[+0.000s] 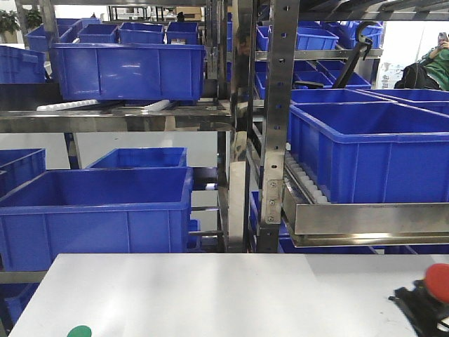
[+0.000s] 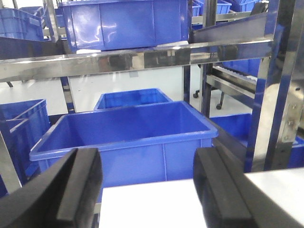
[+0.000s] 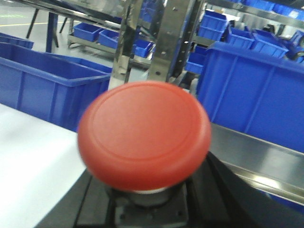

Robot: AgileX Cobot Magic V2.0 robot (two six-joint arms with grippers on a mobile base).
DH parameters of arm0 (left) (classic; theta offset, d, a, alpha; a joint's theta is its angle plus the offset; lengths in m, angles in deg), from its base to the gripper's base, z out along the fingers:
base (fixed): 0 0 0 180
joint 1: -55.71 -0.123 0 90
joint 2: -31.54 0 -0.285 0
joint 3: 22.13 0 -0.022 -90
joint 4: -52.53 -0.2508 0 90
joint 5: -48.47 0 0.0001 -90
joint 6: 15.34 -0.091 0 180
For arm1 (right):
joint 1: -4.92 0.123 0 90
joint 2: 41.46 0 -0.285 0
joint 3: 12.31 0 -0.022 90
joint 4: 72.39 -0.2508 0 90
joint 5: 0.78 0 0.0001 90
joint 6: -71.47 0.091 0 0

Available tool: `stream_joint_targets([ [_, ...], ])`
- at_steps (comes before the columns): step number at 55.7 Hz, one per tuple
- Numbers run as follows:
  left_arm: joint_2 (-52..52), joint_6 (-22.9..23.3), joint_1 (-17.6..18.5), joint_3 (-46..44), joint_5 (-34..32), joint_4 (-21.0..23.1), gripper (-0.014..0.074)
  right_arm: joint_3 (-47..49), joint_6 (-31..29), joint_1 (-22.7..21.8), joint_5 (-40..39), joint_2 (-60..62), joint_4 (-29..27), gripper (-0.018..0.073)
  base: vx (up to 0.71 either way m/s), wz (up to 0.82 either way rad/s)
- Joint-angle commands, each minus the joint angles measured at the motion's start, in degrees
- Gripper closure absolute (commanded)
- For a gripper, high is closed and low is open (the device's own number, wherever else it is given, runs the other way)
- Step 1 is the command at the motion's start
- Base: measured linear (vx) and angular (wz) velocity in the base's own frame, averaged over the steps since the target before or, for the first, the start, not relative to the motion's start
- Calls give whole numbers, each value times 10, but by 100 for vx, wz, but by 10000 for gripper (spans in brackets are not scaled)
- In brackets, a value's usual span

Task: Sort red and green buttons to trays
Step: 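Grasp the red-capped push-button switch with the right gripper and lift, then grasp the green-capped push-button switch with the left gripper and lift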

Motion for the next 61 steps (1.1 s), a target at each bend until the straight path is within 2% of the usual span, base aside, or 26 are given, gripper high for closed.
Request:
stream_joint_targets([
  [1,-4,-21,-1,-19,-31,-1,54,16,7,0,4,55,-4,568,0,0],
  [8,-4,-49,0,4,-40,0,81,16,16,0,52,115,-4,568,0,0],
  [17,12,-48,1,84,-79,16,123,16,17,0,109,158,-4,568,0,0],
  [23,53,-48,13,152,-143,36,145,16,17,0,119,164,-4,568,0,0],
  [28,107,-48,27,198,-215,35,153,16,17,0,118,164,-4,568,0,0],
  [36,210,-47,50,222,-324,34,153,16,8,0,117,164,2,568,0,0],
  [46,317,16,73,220,-424,18,136,16,4,0,117,164,2,568,0,0],
  [54,380,58,74,220,-449,-28,80,16,4,0,117,164,2,568,0,0],
  [61,416,85,74,220,-465,-46,29,16,4,0,117,164,2,568,0,0],
])
